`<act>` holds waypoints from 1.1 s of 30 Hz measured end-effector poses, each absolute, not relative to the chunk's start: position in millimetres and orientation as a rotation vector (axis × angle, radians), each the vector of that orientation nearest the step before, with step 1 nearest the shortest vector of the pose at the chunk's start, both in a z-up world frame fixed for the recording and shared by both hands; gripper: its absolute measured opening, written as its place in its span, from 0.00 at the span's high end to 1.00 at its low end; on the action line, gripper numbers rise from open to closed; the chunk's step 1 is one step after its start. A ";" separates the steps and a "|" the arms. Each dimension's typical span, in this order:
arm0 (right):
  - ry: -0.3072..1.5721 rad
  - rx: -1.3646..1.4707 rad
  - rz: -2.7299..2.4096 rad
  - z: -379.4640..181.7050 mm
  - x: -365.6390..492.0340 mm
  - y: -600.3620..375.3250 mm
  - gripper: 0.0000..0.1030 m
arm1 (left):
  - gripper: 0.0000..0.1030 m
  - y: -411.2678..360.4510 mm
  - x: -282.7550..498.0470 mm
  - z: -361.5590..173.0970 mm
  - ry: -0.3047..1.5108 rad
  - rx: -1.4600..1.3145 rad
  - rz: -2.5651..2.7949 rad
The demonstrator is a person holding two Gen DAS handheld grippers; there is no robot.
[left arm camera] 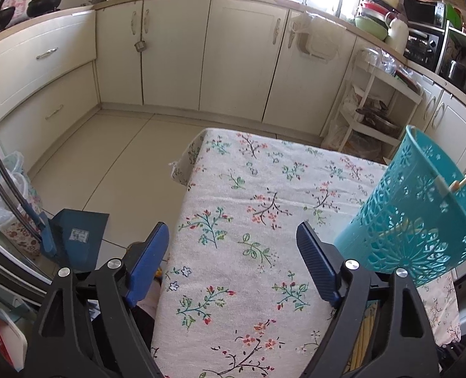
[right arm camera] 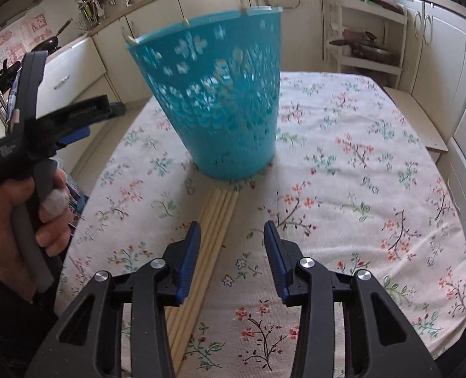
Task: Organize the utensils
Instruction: 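Move the right tool back down to the chopstick bundle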
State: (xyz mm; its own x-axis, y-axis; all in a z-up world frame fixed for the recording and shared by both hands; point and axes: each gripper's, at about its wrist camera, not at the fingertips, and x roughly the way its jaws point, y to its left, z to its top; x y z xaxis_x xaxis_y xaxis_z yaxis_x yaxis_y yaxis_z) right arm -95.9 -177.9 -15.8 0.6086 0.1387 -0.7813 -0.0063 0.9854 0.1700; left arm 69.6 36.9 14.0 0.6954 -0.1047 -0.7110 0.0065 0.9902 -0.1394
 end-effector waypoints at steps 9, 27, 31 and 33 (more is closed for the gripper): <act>0.938 0.174 0.043 -36.0 -85.6 -183.8 0.60 | 0.22 24.2 71.8 3.8 0.844 -0.063 -0.069; 0.902 -0.050 0.047 -45.3 -78.9 -156.6 0.71 | 0.21 0.5 67.5 -13.6 0.926 0.054 -0.150; 0.898 -0.049 0.050 -44.6 -80.7 -166.7 0.77 | 0.21 -18.6 46.1 -23.1 0.969 0.123 -0.252; 0.891 -0.009 0.055 -45.7 -81.2 -177.2 0.77 | 0.21 -28.7 31.5 -26.9 0.972 0.155 -0.287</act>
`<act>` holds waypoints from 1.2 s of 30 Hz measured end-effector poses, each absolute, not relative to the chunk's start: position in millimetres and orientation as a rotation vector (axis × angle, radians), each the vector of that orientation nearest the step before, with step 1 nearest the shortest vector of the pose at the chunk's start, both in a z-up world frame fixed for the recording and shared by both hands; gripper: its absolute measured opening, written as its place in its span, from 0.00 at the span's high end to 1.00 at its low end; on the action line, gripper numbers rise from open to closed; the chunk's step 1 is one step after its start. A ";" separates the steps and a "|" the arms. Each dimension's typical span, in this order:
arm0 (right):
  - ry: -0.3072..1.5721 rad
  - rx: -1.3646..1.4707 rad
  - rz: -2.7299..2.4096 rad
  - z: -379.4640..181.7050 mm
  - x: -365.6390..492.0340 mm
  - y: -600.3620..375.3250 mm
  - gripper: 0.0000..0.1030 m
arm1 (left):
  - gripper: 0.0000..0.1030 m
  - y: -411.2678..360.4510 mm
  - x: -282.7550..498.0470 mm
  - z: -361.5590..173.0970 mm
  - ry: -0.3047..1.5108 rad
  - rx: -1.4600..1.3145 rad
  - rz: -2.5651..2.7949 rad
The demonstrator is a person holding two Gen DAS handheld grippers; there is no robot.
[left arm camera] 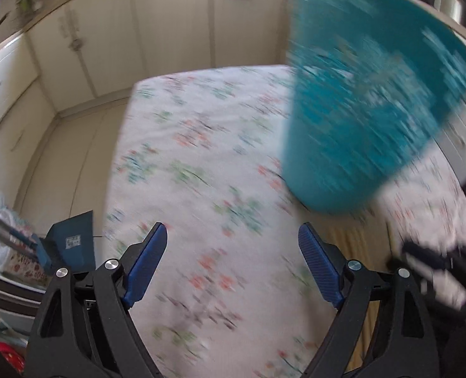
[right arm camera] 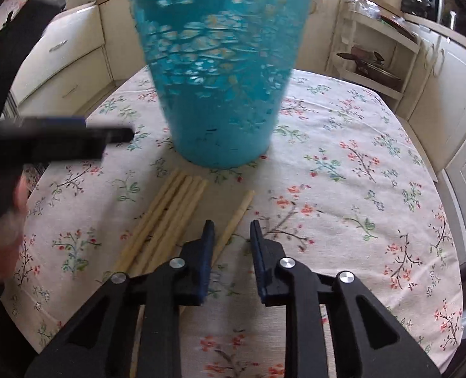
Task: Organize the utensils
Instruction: 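Move the right tool back down to the chopstick bundle, then grasp a single wooden chopstick with the left tool and lift it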
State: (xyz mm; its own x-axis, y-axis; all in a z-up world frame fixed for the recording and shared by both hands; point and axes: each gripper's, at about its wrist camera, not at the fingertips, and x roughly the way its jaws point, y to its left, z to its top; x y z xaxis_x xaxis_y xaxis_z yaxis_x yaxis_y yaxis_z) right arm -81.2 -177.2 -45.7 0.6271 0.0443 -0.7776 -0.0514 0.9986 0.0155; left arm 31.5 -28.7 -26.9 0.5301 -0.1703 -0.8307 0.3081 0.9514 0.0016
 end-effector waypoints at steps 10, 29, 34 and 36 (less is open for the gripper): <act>0.880 0.183 0.114 -45.5 -80.9 -201.5 0.81 | 0.21 -55.9 1.9 -42.7 1.013 0.203 -0.354; 0.879 0.195 0.128 -46.9 -79.8 -205.8 0.79 | 0.21 -57.3 -4.9 -38.9 1.016 0.178 -0.397; 0.879 0.195 0.128 -46.9 -80.0 -205.6 0.79 | 0.21 -62.7 -5.7 -41.3 1.004 0.235 -0.382; 0.879 0.195 0.128 -47.0 -80.0 -205.4 0.79 | 0.21 -61.8 -4.7 -40.9 1.006 0.230 -0.384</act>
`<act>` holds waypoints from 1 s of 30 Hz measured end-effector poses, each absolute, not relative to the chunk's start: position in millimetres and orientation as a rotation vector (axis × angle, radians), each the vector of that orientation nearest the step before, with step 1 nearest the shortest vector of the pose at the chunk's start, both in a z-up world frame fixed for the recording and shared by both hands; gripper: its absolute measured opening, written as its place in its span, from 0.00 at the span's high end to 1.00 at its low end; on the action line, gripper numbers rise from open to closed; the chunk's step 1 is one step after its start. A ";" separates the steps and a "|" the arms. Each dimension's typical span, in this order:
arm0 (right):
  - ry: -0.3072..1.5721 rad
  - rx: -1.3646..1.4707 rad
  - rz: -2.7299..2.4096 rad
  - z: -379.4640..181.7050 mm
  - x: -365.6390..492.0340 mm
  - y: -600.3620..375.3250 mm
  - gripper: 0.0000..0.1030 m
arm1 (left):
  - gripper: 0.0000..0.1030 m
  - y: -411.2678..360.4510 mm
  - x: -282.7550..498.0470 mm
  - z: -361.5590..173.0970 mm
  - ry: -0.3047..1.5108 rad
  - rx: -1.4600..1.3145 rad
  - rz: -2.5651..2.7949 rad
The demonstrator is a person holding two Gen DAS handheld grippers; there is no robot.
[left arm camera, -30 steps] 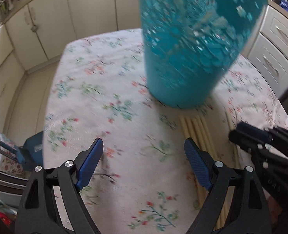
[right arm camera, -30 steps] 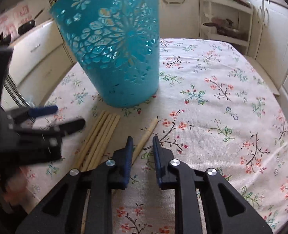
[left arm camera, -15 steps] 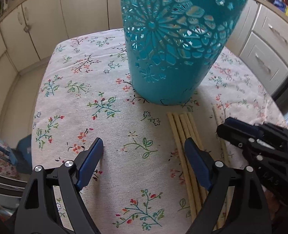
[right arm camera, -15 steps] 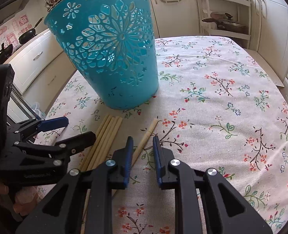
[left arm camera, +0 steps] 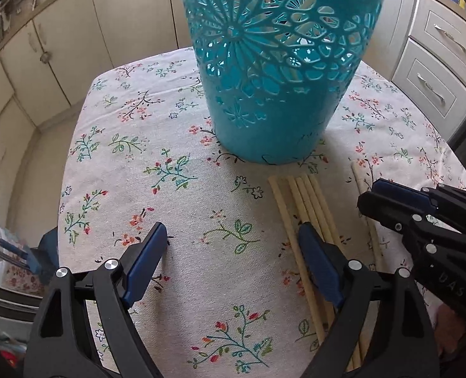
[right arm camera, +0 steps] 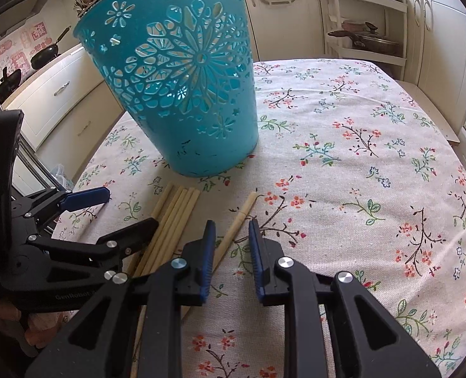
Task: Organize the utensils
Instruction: 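Grasp a single wooden chopstick with the left tool and lift it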
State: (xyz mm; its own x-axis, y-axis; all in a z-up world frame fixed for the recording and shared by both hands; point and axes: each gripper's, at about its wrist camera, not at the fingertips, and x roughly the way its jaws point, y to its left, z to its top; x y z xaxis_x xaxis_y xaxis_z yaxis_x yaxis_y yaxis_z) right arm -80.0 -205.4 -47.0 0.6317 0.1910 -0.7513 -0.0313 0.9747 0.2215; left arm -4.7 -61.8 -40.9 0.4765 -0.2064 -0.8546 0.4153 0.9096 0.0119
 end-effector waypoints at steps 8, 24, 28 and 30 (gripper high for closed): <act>0.884 0.154 0.113 -46.0 -79.8 -199.2 0.78 | 0.75 -61.4 -3.5 -35.5 0.971 0.223 -0.401; 0.970 0.001 0.123 -41.0 -71.5 -178.0 0.85 | 0.89 -45.0 12.9 -37.2 0.985 0.209 -0.319; 0.931 -0.075 0.110 -42.1 -73.7 -176.5 0.91 | 0.96 -48.3 10.0 -36.4 0.980 0.235 -0.341; 0.908 -0.018 0.116 -44.1 -73.3 -189.3 0.92 | 0.96 -49.0 7.8 -35.7 0.978 0.241 -0.347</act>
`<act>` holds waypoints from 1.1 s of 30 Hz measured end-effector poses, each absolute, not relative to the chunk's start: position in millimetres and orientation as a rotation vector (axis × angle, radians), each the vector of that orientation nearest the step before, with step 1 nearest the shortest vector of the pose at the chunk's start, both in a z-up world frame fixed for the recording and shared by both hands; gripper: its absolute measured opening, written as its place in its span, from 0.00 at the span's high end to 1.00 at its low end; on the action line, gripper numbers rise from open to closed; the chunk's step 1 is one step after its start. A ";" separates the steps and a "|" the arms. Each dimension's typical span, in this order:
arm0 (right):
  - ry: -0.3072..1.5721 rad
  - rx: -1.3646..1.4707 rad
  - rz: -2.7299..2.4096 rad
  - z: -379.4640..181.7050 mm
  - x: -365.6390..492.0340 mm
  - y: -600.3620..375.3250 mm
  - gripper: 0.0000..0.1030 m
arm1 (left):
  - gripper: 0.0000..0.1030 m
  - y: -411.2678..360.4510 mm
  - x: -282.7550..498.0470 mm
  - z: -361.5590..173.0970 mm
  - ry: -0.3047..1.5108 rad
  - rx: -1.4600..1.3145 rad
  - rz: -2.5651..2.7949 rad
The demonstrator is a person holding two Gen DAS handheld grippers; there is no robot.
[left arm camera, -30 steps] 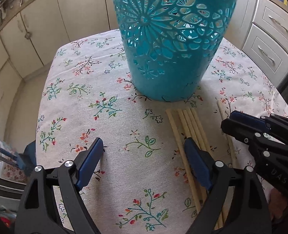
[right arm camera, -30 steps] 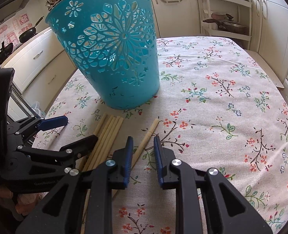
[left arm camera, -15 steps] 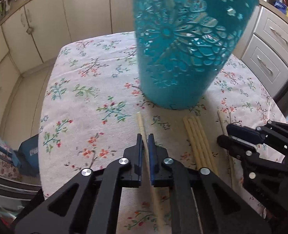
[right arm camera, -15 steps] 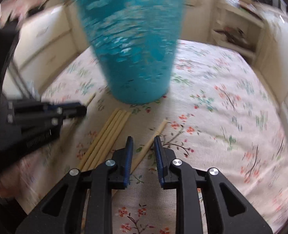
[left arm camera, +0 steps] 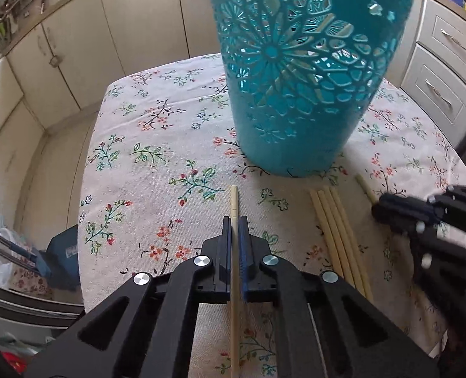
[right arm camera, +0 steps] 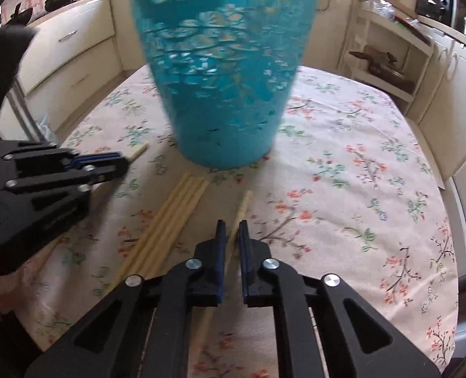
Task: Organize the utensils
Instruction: 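Grasp a single wooden chopstick with the left tool and lift it, then release the chopstick into the basket with the left tool while the right tool grasps one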
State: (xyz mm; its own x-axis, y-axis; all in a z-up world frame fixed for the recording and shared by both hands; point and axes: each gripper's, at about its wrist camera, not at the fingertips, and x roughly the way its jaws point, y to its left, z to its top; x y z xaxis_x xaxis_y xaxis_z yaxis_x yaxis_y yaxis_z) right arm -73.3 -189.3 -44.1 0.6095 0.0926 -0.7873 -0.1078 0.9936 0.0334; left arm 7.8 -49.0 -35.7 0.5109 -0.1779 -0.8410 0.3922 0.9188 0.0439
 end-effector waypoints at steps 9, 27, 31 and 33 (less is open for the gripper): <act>0.901 0.109 0.145 -45.9 -67.2 -204.4 0.96 | 0.96 -56.8 2.9 -34.2 0.966 0.263 -0.367; 0.898 0.168 0.175 -47.1 -69.4 -212.7 0.94 | 0.96 -47.6 -26.8 31.1 0.862 0.048 -0.677; 0.898 0.165 0.178 -47.6 -69.2 -212.7 0.93 | 0.96 -36.4 -29.2 75.0 0.813 -0.059 -0.752; 0.898 0.168 0.179 -47.9 -69.3 -213.0 0.93 | 0.96 -30.4 -26.0 102.6 0.768 -0.110 -0.771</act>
